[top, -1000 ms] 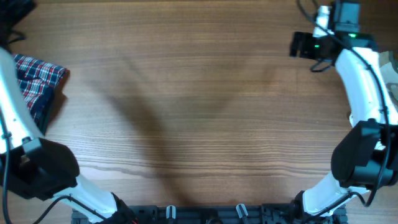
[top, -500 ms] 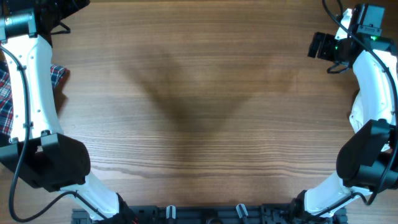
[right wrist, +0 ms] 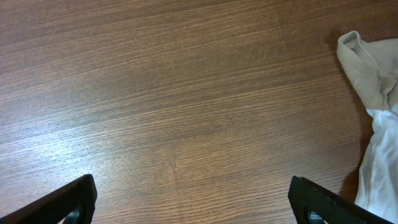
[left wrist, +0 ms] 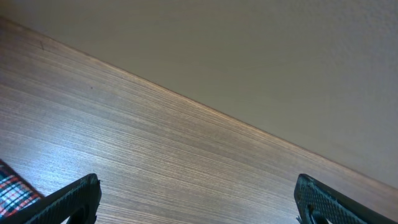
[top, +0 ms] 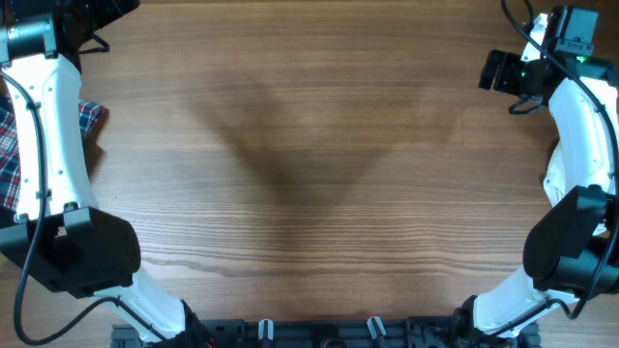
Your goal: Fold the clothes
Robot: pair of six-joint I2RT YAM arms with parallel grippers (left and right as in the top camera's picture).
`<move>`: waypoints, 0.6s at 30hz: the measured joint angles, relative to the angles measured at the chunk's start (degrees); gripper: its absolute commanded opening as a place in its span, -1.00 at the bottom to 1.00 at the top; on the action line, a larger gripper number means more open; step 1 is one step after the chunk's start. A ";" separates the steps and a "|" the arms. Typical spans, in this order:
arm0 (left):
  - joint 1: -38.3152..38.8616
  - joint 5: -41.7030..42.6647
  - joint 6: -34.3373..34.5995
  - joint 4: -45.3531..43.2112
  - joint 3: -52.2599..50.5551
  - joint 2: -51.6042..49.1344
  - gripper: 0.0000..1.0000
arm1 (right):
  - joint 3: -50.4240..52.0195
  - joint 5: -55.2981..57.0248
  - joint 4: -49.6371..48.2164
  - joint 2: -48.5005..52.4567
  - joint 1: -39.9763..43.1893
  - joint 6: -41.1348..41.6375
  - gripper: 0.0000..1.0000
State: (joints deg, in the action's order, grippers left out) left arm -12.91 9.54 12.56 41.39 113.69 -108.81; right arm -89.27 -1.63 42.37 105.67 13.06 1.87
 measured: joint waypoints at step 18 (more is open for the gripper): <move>0.00 -0.02 0.02 0.13 0.00 0.00 1.00 | 2.75 2.23 1.31 -58.42 -18.21 -4.22 0.99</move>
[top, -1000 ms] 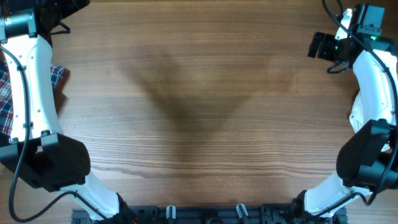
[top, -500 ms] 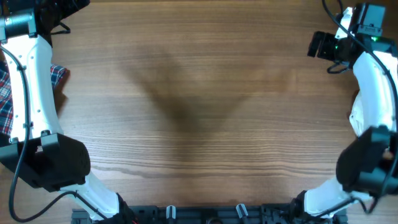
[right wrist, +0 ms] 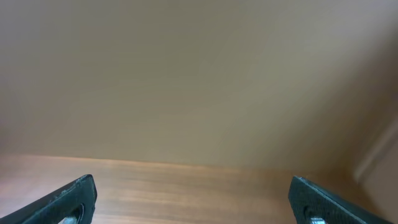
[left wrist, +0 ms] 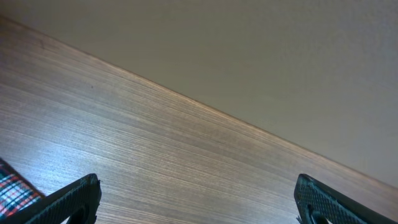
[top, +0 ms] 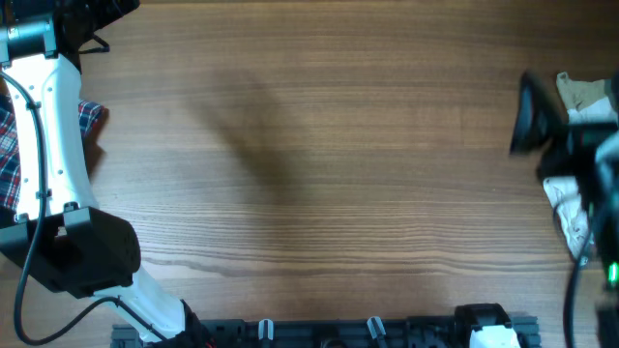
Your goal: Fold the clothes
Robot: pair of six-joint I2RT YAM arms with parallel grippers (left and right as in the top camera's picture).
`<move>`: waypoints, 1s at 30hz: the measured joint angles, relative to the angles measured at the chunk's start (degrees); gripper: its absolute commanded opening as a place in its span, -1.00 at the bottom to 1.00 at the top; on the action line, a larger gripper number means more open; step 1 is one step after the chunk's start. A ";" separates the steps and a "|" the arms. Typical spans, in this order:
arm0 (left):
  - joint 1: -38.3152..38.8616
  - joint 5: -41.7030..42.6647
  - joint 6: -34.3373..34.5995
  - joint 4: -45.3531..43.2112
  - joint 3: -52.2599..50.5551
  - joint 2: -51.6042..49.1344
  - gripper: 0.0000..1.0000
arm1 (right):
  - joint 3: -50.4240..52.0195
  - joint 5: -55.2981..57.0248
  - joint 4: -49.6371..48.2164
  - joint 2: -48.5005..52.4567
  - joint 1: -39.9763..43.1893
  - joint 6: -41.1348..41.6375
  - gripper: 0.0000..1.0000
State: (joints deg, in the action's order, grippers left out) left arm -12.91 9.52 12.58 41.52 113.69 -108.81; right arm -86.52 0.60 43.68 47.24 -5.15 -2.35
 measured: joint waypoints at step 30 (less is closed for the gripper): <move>0.00 0.04 0.15 0.04 0.00 -0.02 0.99 | 86.07 1.40 -48.72 -46.29 -1.49 11.78 0.99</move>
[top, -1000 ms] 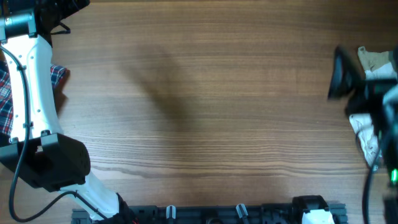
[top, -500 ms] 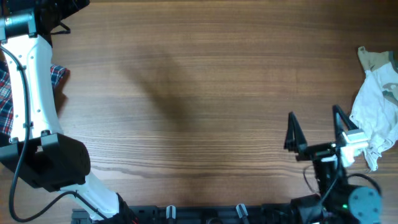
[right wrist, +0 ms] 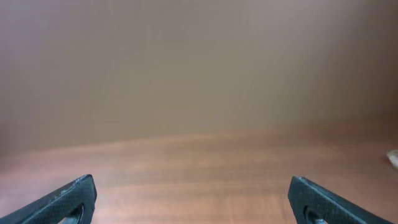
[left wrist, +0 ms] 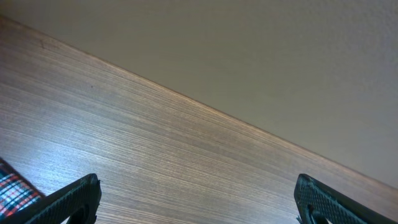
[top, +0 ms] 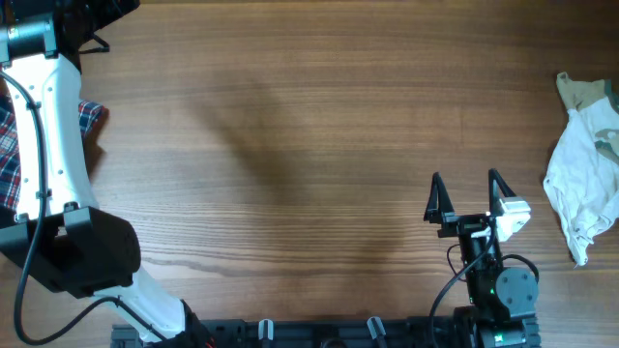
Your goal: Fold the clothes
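A crumpled white garment [top: 580, 164] lies at the table's right edge, untouched. A red-and-blue plaid garment [top: 90, 114] lies at the left edge, partly hidden under my left arm; a corner of it shows in the left wrist view [left wrist: 12, 190]. My left gripper [left wrist: 199, 202] is open near the far left corner, holding nothing, with bare wood between its fingers [left wrist: 74, 199]. My right gripper [top: 465, 184] stands open near the front edge, right of centre, well left of the white garment. It is also empty in the right wrist view [right wrist: 199, 199].
The wooden table [top: 309, 145] spreads between the two garments. My left arm [top: 53, 145] runs along the left side over the plaid garment. A black rail with the arm bases [top: 319, 333] lines the front edge. A plain wall [left wrist: 249, 50] rises behind the table.
My right arm has moved from the right edge, above the white garment, to the front edge right of centre, still open. The white garment now shows in full. The left arm has not moved.
My right gripper was open at the far right corner, looking down on the table with the white garment beside it. Then it stood at the right edge over that garment, facing the wall. Now it is near the front edge. The left gripper stayed open throughout.
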Robot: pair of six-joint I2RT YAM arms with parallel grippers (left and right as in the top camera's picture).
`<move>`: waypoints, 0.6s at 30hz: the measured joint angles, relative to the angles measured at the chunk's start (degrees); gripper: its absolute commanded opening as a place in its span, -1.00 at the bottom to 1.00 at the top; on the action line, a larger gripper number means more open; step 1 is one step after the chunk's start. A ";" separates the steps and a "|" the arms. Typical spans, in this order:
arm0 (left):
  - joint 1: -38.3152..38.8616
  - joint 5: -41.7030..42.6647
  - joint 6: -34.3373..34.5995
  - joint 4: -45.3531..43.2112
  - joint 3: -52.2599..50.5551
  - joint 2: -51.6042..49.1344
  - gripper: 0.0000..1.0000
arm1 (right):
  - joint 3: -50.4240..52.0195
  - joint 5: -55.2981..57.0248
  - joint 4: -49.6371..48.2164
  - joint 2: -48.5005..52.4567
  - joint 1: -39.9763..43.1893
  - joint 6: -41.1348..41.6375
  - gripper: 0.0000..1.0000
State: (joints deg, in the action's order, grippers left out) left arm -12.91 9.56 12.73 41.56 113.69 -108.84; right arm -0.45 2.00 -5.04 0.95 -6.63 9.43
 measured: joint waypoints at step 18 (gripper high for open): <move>0.00 -0.02 0.00 0.00 0.00 0.00 0.99 | 0.09 0.02 4.57 -0.07 0.85 1.05 0.99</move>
State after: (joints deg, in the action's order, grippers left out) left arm -12.91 9.54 12.73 41.56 113.69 -108.84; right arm -0.36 2.02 -0.47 0.89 -5.78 10.48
